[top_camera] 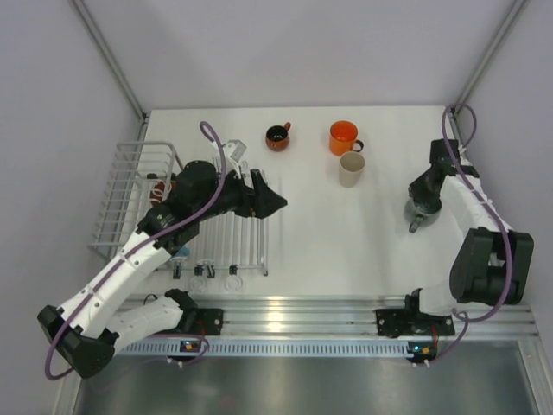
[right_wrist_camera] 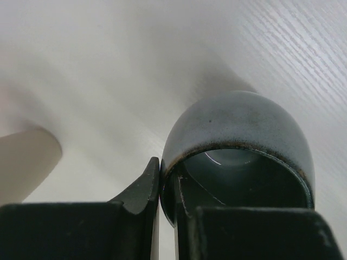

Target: Load the cups into the dish rack

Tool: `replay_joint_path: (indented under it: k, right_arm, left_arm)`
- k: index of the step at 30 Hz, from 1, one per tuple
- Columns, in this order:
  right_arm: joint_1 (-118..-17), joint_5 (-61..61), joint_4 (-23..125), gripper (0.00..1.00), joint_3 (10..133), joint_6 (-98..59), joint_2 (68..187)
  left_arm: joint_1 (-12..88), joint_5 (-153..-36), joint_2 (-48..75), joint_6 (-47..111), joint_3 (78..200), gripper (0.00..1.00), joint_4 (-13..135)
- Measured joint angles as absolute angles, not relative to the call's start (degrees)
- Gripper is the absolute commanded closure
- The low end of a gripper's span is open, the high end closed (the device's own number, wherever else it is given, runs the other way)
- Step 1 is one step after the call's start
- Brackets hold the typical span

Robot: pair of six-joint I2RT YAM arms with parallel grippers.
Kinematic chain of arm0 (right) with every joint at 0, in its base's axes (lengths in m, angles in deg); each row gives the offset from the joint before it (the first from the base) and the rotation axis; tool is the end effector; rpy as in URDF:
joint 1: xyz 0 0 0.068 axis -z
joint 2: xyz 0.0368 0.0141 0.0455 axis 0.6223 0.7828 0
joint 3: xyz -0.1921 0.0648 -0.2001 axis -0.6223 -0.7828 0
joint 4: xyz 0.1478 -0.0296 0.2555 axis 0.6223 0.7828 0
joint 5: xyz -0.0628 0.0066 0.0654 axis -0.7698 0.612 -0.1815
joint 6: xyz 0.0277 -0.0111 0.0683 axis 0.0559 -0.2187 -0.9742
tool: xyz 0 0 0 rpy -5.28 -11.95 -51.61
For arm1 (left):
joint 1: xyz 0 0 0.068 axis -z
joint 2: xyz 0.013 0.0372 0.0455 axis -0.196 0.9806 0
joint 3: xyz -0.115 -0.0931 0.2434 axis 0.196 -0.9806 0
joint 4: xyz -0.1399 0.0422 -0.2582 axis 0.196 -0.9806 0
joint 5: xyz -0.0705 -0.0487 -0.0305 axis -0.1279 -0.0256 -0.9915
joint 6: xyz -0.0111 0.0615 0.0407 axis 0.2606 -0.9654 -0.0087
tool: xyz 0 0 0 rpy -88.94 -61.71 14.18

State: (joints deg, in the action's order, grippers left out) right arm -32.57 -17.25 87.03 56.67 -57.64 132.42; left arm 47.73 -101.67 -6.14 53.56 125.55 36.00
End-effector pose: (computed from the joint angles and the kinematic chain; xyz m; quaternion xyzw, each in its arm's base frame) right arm 0.3418 -0.0457 0.2020 0.4312 0.8665 0.0040 0.2514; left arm 0.2063 -0.1730 0.3714 0.1036 0.8078 -0.4143 0.4064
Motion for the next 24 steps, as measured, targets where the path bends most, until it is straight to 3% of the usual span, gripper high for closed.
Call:
replay_joint_path:
  k: [8, 14, 24]
  right_arm:
    - [-32.57, -7.5, 86.29, 1.0, 54.55, -57.95, 110.48]
    - [-34.45, 1.28, 77.66, 1.0, 49.24, -65.47, 96.03]
    - [-48.53, 6.12, 62.03, 1.0, 47.08, -79.96, 89.15]
  left_arm:
    - [47.73, -108.36, -4.89, 58.98, 124.85, 0.17, 40.9]
    - [47.73, -114.85, -3.54, 66.04, 123.27, 0.18, 51.87]
    - [47.73, -121.93, 2.21, 77.95, 121.7, 0.17, 69.59]
